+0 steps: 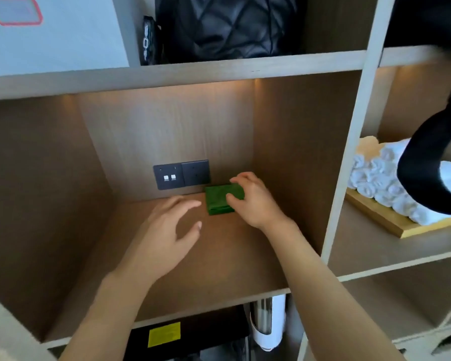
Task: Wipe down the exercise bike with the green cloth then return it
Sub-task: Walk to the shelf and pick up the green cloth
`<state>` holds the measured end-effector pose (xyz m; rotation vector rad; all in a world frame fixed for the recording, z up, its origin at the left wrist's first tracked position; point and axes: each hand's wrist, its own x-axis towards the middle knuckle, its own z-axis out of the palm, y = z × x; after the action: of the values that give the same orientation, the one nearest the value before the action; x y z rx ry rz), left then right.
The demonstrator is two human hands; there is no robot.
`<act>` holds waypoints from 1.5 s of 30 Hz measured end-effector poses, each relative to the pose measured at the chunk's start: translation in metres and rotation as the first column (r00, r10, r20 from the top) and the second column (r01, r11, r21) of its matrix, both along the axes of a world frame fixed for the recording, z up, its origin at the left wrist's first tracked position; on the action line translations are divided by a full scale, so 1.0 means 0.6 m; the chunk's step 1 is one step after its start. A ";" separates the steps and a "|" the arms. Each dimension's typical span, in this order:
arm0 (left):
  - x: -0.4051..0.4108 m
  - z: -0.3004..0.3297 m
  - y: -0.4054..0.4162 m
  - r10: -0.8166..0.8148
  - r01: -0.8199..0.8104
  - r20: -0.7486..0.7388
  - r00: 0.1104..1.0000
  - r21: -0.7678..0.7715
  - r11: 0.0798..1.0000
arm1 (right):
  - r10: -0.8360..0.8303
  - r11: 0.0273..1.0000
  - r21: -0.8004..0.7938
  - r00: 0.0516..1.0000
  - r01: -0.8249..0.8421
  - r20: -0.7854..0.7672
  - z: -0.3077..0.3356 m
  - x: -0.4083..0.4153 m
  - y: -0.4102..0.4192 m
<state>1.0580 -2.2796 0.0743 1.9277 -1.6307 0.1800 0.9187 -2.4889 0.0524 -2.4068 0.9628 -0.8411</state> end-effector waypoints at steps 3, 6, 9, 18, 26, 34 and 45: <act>0.028 0.000 -0.052 -0.058 0.058 0.028 0.998 0.008 0.998 | -0.074 0.997 0.007 0.989 0.076 -0.131 -0.008 0.040 -0.038; 0.048 -0.007 -0.101 -0.151 0.151 0.034 0.988 0.007 0.989 | -0.148 0.988 0.017 0.961 0.156 -0.236 -0.041 0.063 -0.069; 0.072 -0.033 -0.136 -0.214 0.214 0.064 0.975 -0.002 0.977 | -0.182 0.982 0.008 0.948 0.190 -0.263 -0.076 0.077 -0.094; 0.097 -0.110 -0.185 -0.206 0.207 -0.054 0.977 0.011 0.978 | -0.145 0.988 -0.007 0.892 0.157 -0.428 -0.111 0.088 -0.129; 0.116 -0.123 -0.186 -0.152 0.157 -0.116 0.982 0.034 0.987 | -0.084 0.993 0.030 0.864 0.113 -0.497 -0.086 0.070 -0.057; 0.093 -0.149 -0.166 -0.229 0.252 -0.145 0.963 0.176 0.952 | -0.093 0.995 -0.026 0.877 0.092 -0.472 -0.097 -0.045 0.136; 0.075 -0.144 -0.168 -0.219 0.262 -0.189 0.957 0.245 0.933 | 0.011 0.999 -0.046 0.935 -0.029 -0.355 -0.113 -0.026 0.059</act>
<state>1.1033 -2.3806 -0.0123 1.8551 -1.8383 -0.3023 0.9030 -2.4538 -0.0154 -2.6639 1.0529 -0.4310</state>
